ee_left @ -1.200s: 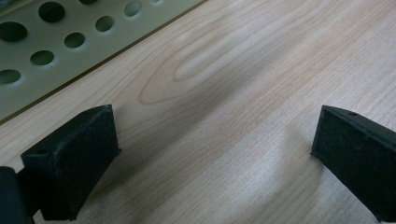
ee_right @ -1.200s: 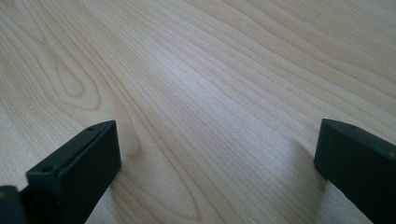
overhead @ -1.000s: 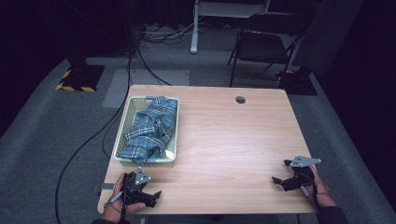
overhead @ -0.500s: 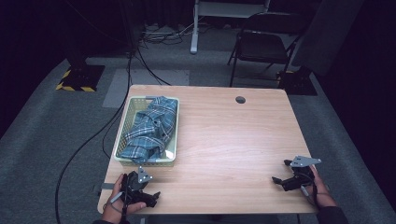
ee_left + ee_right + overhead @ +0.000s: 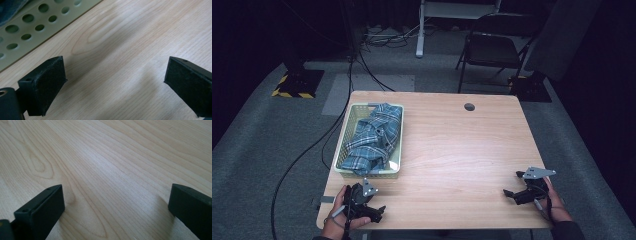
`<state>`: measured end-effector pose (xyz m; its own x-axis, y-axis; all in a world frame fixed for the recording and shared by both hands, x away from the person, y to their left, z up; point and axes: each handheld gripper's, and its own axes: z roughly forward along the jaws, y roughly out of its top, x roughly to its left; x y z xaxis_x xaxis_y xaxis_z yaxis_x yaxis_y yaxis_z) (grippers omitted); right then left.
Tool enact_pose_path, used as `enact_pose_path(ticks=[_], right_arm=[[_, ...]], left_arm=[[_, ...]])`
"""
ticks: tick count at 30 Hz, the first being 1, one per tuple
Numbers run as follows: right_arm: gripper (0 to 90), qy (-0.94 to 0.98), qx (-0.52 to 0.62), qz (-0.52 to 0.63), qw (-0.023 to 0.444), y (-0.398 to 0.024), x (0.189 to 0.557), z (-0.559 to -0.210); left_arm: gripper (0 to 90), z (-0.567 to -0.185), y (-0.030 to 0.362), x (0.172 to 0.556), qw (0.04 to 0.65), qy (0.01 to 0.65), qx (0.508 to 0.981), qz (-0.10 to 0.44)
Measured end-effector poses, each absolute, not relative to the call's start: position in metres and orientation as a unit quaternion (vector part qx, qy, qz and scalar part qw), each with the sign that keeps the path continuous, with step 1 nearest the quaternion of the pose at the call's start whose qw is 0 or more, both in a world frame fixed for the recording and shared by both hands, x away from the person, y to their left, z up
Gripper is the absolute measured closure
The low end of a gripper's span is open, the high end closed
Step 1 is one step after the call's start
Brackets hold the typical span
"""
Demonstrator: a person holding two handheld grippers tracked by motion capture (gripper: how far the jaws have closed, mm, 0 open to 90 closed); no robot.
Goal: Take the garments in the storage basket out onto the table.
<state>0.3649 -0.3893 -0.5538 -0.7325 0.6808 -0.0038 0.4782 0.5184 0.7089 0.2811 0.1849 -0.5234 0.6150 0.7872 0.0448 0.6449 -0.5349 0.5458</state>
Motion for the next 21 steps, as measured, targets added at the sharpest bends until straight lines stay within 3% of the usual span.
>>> enact_pose_path(ticks=[21], right_arm=[[0.4, 0.86, 0.337, 0.357, 0.142, -0.389, 0.365, -0.554]], left_arm=[[3.2, -0.505, 0.172, 0.279, 0.255, 0.389, 0.872, 0.151]])
